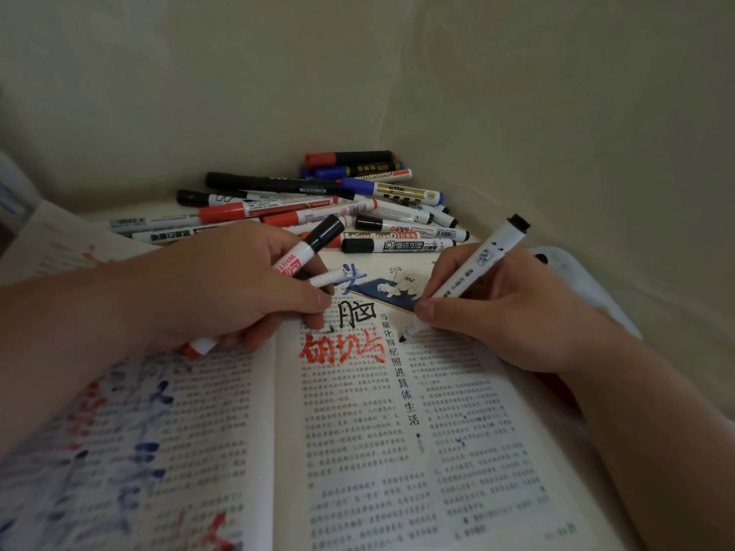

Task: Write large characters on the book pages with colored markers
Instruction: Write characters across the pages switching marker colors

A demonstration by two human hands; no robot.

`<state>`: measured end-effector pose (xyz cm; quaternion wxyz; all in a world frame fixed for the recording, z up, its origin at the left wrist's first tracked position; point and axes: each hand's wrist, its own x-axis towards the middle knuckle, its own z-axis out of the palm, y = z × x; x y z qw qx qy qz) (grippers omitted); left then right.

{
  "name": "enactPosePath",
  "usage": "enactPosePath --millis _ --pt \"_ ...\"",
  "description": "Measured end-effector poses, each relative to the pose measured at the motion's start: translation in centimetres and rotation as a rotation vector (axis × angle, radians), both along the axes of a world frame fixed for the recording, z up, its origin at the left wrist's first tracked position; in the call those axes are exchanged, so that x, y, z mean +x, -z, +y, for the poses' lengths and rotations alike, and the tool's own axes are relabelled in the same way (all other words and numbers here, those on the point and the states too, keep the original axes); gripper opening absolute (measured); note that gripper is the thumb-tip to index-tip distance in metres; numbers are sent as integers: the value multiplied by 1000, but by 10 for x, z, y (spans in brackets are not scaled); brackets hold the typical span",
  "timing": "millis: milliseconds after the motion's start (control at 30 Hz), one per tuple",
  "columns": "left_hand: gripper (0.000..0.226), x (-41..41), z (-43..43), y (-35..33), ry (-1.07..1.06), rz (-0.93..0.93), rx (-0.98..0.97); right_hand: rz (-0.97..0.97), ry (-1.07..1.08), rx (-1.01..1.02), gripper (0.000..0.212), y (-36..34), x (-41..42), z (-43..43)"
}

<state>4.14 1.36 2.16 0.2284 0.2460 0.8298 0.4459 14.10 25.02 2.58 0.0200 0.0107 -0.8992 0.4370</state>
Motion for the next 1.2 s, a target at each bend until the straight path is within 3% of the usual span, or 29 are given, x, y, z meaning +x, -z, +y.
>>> enactPosePath --millis 200,367,500,767,967,1100,1200 --pt "13 1 1 0 -6 -3 1 -7 79 114 18 -4 0 1" --pt "13 0 1 -1 -2 -12 7 18 123 -77 16 -3 2 5" --pt "14 -1 1 1 8 -8 15 23 137 62 19 0 0 3" --pt "13 -3 0 3 14 20 4 -23 68 -81 19 -2 1 5" --pt "4 -7 -2 4 51 10 6 -23 130 14 18 -2 0 2" --pt "2 -10 -5 7 95 -40 16 74 101 -147 16 -1 2 -2" --pt "7 -12 -8 4 114 -209 117 221 129 -366 10 0 7 -13"
